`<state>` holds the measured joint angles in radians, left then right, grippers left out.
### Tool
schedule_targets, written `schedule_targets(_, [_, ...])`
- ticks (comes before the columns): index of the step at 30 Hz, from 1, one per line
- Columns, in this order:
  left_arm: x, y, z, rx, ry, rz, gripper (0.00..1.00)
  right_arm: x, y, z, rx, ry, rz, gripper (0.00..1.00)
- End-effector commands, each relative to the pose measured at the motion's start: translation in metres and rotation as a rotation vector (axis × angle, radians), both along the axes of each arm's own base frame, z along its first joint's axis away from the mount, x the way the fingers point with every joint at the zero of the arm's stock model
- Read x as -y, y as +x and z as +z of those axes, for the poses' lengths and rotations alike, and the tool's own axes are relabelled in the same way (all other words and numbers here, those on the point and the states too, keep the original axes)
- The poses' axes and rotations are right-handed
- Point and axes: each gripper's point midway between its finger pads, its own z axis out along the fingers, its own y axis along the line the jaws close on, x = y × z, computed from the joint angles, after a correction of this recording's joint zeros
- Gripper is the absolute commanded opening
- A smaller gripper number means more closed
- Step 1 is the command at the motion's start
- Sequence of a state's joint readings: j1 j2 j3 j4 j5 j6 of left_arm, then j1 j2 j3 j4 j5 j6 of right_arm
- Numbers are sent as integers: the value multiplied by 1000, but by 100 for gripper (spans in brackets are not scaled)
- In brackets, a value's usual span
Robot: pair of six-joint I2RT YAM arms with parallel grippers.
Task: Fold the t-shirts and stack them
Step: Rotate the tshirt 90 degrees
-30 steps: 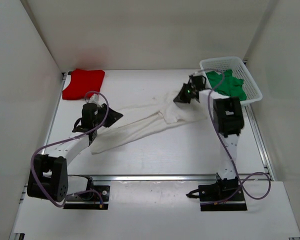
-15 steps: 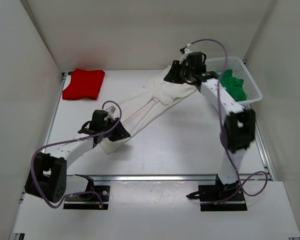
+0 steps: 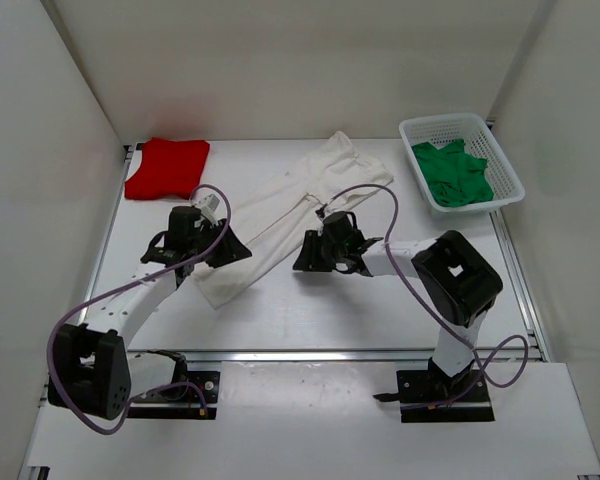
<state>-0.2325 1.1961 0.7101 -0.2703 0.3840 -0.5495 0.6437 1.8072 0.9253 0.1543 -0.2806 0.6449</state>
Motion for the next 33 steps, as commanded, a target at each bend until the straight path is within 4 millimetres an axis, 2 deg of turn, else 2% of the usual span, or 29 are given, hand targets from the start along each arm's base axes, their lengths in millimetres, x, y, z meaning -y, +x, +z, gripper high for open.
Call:
schedule_targets(1, [0, -9, 2, 12, 20, -21, 40, -22, 33, 29, 110, 97, -115, 37])
schedule_targets(5, [-4, -19, -6, 16, 42, -17, 41, -29, 35, -5, 37, 61, -179, 38])
schedule_targets(6, [-5, -21, -8, 5, 40, -15, 41, -35, 38, -6, 33, 65, -187, 37])
schedule_targets(8, [-7, -21, -9, 6, 52, -16, 41, -43, 38, -24, -11, 44, -175, 35])
schedule_targets(10, [-9, -20, -8, 12, 68, -12, 41, -49, 34, -31, -51, 37, -160, 25])
schedule_targets(11, [-10, -20, -8, 15, 73, -9, 41, -47, 38, -31, -45, 33, -165, 21])
schedule_targets(12, [-10, -17, -4, 24, 74, -4, 41, -43, 38, -31, -46, 30, -170, 12])
schedule_targets(13, [-10, -18, -10, 17, 85, -11, 41, -35, 35, -35, -58, 26, -171, 3])
schedule_targets(14, [-6, -19, -7, 17, 77, -20, 41, -30, 35, -27, -58, 49, -170, 0])
schedule_targets(17, [1, -24, -14, 1, 90, -47, 42, 22, 19, -18, -27, 21, -180, 0])
schedule_targets(19, [7, -33, -28, -32, 106, -72, 42, 64, -1, -9, -35, 20, -179, 0])
schedule_targets(22, [23, -45, -38, -64, 92, -119, 41, 120, -23, -10, -75, 3, -178, 0])
schedule_targets(23, [27, -50, -41, -70, 97, -140, 41, 138, -31, -17, -106, -10, -180, 0])
schedule_targets(24, [33, -56, -45, -80, 101, -162, 42, 155, -31, -15, -112, -18, -216, 0])
schedule_targets(25, [34, -60, -50, -89, 107, -162, 43, 164, -35, -15, -106, -21, -218, 1])
schedule_targets(27, [39, -71, -61, -109, 126, -196, 47, 179, -37, -15, -121, -15, -246, 12])
schedule_targets(29, [40, -85, -75, -159, 128, -218, 49, 186, -36, -8, -82, -16, -269, 34])
schedule_targets(30, [43, -88, -78, -161, 114, -225, 52, 192, -37, -11, -80, -24, -298, 40])
schedule_targets(33, [53, -103, -90, -201, 73, -269, 56, 200, -17, 4, -25, 17, -349, 43])
